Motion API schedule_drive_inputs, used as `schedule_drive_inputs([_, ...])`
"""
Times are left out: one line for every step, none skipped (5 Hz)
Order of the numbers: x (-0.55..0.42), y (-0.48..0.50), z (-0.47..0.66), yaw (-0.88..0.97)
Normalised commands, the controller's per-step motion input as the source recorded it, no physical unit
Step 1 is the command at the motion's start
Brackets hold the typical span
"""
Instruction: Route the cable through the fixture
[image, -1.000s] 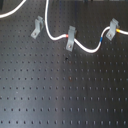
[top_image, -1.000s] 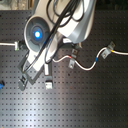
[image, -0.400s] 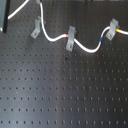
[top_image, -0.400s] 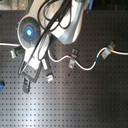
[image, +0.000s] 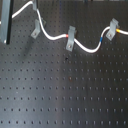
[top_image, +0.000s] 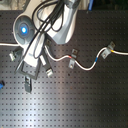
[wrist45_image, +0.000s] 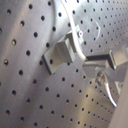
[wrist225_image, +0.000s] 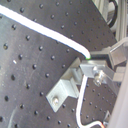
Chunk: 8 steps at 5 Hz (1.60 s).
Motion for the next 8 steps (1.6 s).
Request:
schedule_drive_inputs([-0.238,0.085,0.24,-0.13])
schedule_drive_inputs([-0.187,0.068,0.18,-0.08])
schedule_drive_inputs([-0.164,0.192,0.36,-0.13])
schedule_drive_inputs([-0.085,0.193,0.41,-0.15])
schedule_drive_inputs([-0.158,0.157,0.38,-0.14])
schedule_drive_inputs([-0.174,0.164,0.4,-0.11])
schedule_drive_inputs([-0.164,0.036,0.41,-0.09])
schedule_drive_inputs([-0.086,0.023,0.21,-0.08])
